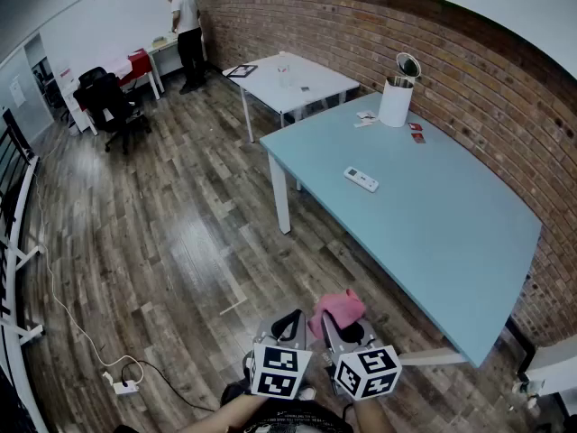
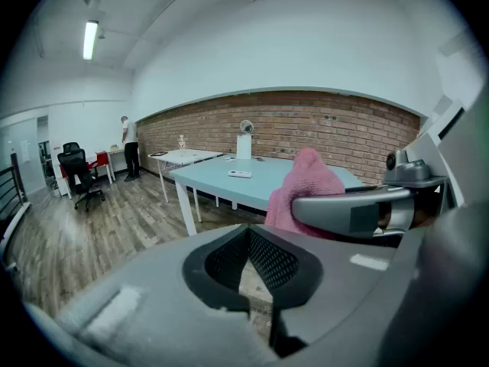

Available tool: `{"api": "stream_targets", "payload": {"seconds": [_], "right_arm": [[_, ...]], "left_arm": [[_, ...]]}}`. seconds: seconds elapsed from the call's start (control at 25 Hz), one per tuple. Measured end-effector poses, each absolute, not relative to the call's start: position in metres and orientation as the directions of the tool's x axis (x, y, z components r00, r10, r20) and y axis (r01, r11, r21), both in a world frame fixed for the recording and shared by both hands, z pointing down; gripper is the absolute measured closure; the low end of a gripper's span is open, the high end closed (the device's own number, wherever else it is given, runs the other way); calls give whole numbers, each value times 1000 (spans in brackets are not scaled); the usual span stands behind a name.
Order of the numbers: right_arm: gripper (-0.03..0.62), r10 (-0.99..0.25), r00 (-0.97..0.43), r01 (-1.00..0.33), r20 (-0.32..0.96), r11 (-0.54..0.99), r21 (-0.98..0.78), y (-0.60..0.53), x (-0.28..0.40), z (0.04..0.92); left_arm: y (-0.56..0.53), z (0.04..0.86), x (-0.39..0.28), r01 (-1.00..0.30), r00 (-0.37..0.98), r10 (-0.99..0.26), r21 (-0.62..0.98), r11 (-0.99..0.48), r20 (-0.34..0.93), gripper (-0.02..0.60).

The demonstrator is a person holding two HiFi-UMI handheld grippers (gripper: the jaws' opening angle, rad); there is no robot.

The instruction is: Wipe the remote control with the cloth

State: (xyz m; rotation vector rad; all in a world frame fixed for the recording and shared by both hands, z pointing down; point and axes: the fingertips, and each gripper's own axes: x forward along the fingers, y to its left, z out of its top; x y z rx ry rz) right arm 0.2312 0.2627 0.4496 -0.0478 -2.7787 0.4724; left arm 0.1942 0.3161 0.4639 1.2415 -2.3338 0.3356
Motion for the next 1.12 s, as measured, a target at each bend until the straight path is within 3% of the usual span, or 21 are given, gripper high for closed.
{"api": "stream_targets", "payload": {"seconds": [0.44,1.12], "right_arm": [[530,106,-935,1,338,955,-296,247,194,465],[530,0,-914,-130,406,947,-293,172,59,477]], "left_arm": [[287,473,161,-839,-453,-738,40,543,500,581],[204,484,14,-895,-331,-785,89,437,524,581]]}}
